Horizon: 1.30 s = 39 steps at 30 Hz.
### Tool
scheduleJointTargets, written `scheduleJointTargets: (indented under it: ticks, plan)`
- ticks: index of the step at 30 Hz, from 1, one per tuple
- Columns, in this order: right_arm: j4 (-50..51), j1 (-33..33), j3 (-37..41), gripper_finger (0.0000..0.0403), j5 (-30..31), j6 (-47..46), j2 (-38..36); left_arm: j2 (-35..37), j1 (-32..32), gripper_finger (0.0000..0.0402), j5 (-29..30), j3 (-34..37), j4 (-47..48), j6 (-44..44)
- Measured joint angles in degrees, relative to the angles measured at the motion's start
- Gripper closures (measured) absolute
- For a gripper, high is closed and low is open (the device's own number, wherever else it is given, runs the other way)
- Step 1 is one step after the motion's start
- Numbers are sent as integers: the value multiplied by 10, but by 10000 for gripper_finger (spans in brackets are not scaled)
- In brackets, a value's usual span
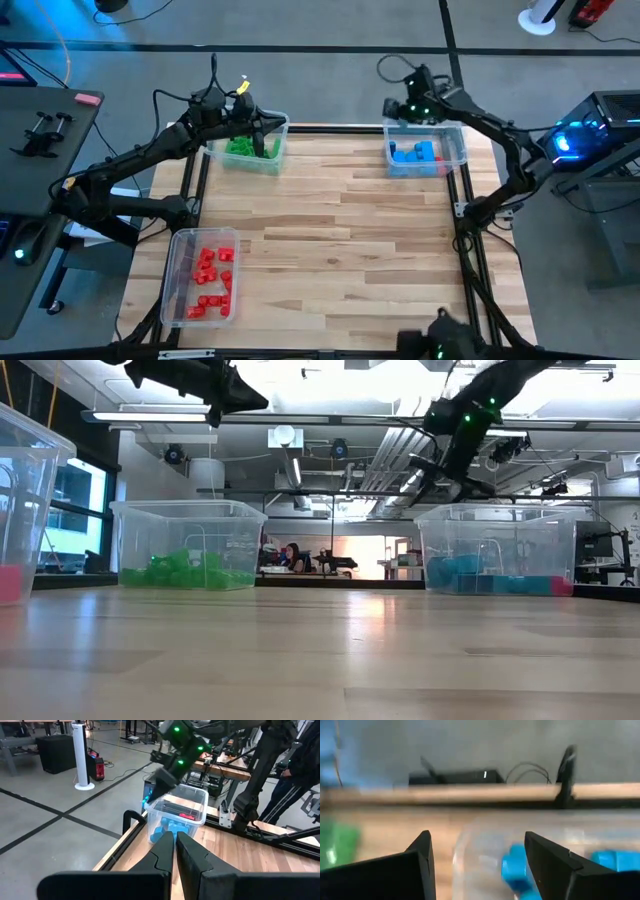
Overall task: Sort blocks
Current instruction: Move the top right transparent bin to the center of the table
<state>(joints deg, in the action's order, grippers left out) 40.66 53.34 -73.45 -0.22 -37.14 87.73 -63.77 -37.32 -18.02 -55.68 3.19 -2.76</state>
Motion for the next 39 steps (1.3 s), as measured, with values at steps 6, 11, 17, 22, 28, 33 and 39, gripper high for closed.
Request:
scheduleJointTargets:
  ticks: [6,11,17,22,28,33,39]
  plan:
    - [102,-95,0,210,22,66,-13,0,0,393,0,0,1,0]
    - [123,-142,0,210,38,37,-7,0,0,393,0,0,0,0]
    - [150,-224,0,210,-44,43,-7,0,0,393,0,0,2,4]
    - [193,-311,0,210,-138,44,-4,0,0,393,0,0,11,-3]
    - [267,-455,0,210,-178,27,-4,0,4,393,0,0,2,-105]
    - [320,-593,0,210,-180,-21,-4,0,42,395,0,0,-27,-227]
    - [317,-716,-1,210,-117,-59,-4,-2,179,401,68,0,-44,-315]
